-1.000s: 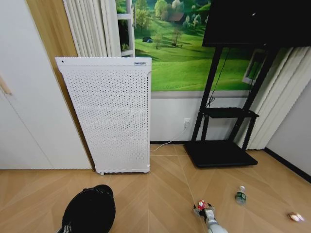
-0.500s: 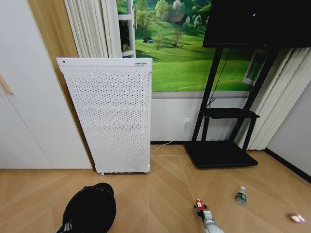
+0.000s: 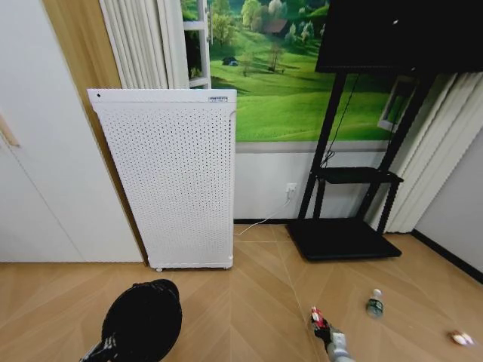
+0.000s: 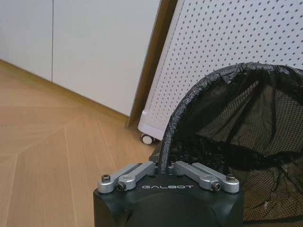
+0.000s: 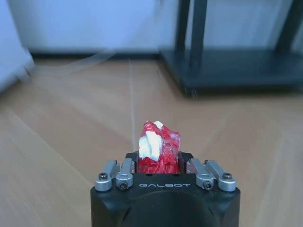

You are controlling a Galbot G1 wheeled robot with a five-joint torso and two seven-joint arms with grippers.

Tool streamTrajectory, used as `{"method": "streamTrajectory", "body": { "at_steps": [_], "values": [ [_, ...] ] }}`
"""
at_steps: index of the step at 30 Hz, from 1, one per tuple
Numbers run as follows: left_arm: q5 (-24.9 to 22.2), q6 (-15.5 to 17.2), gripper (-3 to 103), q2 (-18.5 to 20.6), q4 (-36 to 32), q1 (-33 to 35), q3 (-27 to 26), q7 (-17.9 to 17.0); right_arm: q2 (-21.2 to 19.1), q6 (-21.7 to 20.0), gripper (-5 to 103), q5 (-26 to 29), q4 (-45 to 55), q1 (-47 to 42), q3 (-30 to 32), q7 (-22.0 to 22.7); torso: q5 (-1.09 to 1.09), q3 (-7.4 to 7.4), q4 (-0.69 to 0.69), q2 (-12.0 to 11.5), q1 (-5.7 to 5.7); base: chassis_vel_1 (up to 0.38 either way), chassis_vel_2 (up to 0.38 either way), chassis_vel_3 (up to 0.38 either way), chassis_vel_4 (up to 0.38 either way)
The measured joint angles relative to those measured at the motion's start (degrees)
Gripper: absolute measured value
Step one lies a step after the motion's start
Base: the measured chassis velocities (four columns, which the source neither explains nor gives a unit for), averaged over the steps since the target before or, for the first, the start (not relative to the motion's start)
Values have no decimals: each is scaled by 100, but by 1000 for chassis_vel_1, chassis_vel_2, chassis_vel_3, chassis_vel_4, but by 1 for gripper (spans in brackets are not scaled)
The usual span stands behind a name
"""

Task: Pick up the trash bin and place the garbage on the floor into it.

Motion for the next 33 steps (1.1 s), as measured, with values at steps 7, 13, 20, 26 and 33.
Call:
{"method": "streamTrajectory", "body": {
  "at_steps": [7, 13, 20, 26, 33],
  "values": [
    [-79, 186, 0, 55, 512, -276, 318, -172, -463, 212, 42, 810, 1930, -818, 29, -638, 4, -1, 0, 0, 0, 0, 0, 0, 0],
    [-1409, 808, 0, 569, 574, -851, 960, -1123, -854, 978, 42, 909, 2897, -1230, -95, -2033, 3, -1, 2, 0, 0, 0, 0, 0, 0],
    [-1904, 923, 0, 1401, 887, -1607, 1628, -1351, -1019, 1371, 42, 911, 3238, -1341, -219, -2879, 0, 0, 2, 0, 1, 0, 0, 0, 0],
    [-1974, 904, 0, 2200, 1511, -2715, 2401, -1292, -1077, 1469, 42, 682, 3364, -1102, -607, -2958, 0, 0, 3, 0, 1, 0, 0, 0, 0],
    [-1678, 915, 0, 2640, 2139, -4117, 3547, -956, -1088, 1455, 42, 479, 3334, -861, -1043, -2926, 6, 0, 2, 0, 1, 0, 0, 0, 0]
  ]
}}
